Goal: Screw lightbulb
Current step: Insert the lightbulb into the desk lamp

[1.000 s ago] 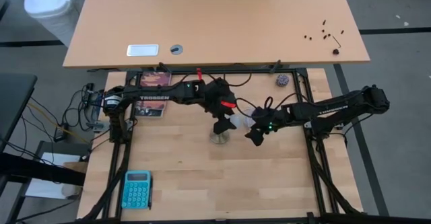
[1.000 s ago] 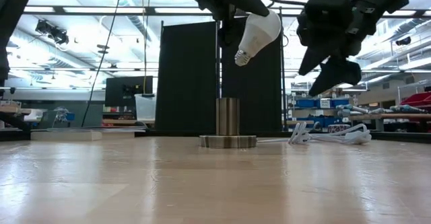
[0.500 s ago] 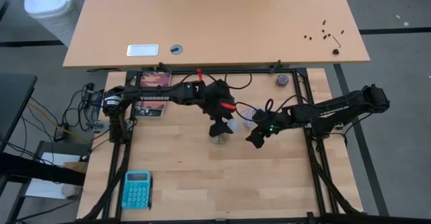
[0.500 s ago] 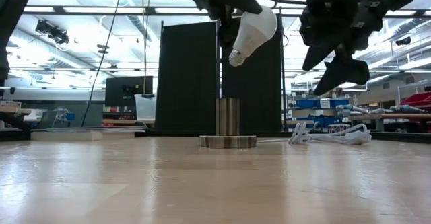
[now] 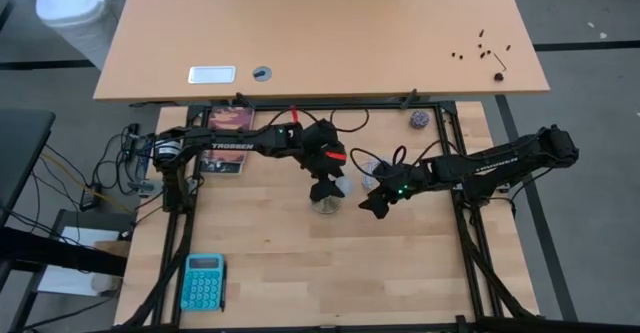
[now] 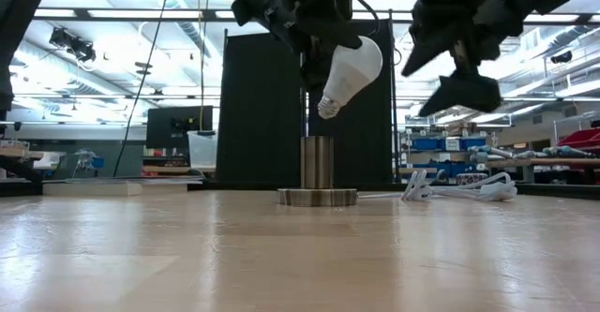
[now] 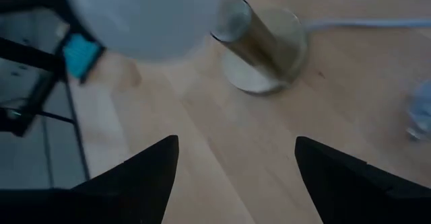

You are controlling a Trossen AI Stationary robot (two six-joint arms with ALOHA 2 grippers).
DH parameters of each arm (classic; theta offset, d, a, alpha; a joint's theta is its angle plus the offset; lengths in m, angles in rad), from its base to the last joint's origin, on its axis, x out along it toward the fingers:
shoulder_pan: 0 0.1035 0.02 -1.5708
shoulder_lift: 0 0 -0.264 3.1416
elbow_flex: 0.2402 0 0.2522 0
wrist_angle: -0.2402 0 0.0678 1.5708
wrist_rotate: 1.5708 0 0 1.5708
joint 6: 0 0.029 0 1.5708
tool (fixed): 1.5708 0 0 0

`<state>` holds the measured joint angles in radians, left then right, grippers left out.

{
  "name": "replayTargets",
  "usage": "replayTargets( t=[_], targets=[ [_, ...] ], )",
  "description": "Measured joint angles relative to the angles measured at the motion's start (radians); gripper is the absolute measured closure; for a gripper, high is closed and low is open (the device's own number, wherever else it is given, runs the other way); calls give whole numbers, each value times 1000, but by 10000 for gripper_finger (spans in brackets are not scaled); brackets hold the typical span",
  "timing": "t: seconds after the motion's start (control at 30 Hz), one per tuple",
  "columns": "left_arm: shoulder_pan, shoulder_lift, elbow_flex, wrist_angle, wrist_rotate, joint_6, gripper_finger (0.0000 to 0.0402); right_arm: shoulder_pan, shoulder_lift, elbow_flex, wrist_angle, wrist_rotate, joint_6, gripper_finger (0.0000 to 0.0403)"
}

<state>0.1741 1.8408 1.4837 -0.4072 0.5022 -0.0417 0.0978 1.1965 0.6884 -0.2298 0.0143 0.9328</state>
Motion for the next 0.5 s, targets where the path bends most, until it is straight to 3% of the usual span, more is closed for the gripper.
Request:
replayTargets(
  t=[0.27,0.5],
  targets=[
    [30,0,-47,4,42,30,105,-8,12,0,157,79,-27,95],
    [35,0,-66,35,53,29,105,-35,77,0,229,22,-42,95]
  ],
)
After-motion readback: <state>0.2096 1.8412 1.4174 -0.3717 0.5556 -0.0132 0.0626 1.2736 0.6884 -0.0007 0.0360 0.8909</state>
